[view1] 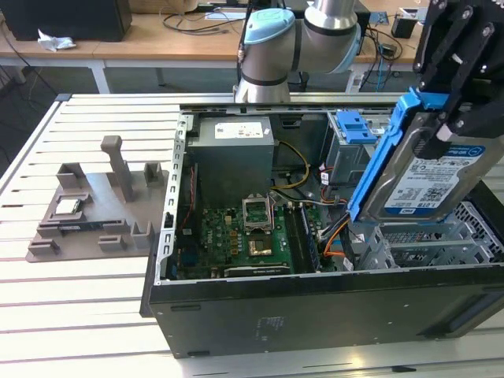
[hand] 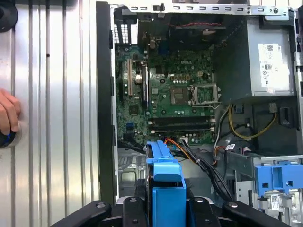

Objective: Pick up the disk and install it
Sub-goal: 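Pick up the disk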

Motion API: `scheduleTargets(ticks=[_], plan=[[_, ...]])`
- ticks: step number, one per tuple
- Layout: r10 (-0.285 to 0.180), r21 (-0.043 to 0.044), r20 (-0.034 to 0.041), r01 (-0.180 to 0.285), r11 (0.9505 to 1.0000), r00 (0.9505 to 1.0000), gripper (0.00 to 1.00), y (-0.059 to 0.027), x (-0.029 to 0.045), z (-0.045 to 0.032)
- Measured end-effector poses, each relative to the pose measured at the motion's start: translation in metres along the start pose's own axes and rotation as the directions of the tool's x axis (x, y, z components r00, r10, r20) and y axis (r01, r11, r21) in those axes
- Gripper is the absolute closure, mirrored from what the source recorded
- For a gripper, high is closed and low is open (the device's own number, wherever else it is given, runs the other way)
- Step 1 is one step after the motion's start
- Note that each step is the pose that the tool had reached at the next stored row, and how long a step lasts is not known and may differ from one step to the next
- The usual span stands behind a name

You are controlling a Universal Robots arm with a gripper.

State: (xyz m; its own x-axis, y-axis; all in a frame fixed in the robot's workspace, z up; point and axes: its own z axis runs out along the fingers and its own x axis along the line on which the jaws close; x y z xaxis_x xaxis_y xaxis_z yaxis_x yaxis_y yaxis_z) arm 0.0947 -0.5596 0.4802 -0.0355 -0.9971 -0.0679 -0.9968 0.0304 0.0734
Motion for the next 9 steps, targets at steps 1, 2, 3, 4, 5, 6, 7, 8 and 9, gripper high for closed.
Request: scheduleTargets(ticks=[1,2,3,4,5,6,7,8,9], plan=[[-0.059,-0.0054,-0.0014,0.059,0.9982,0.9982,0.64,-0.0133,0.0,-0.0009],[-0.064,-0.0068,-0.0017,0.064,0.998,0.998,0.64,-0.0187,-0.0002,-0.0013],[-0.064,-0.0079,-0.0016,0.064,0.9979,0.9979,0.64,-0.0224,-0.0003,-0.0014],[-0.064,-0.009,-0.0017,0.064,0.9979,0.9979,0.64,-0.0267,-0.0004,-0.0017],[-0.064,-0.0102,-0.0016,0.064,0.9979,0.998,0.64,-0.0306,-0.0005,-0.0018],[-0.064,-0.0119,-0.0015,0.064,0.9979,0.998,0.64,-0.0348,0.0003,-0.0015],[-0.064,-0.0128,-0.0014,0.064,0.9979,0.998,0.64,-0.0374,0.0013,-0.0009],[-0.064,-0.0132,-0.0015,0.064,0.9979,0.998,0.64,-0.0388,0.0021,-0.0006],[-0.064,-0.0134,-0.0014,0.064,0.9979,0.998,0.64,-0.0398,0.0027,-0.0002]])
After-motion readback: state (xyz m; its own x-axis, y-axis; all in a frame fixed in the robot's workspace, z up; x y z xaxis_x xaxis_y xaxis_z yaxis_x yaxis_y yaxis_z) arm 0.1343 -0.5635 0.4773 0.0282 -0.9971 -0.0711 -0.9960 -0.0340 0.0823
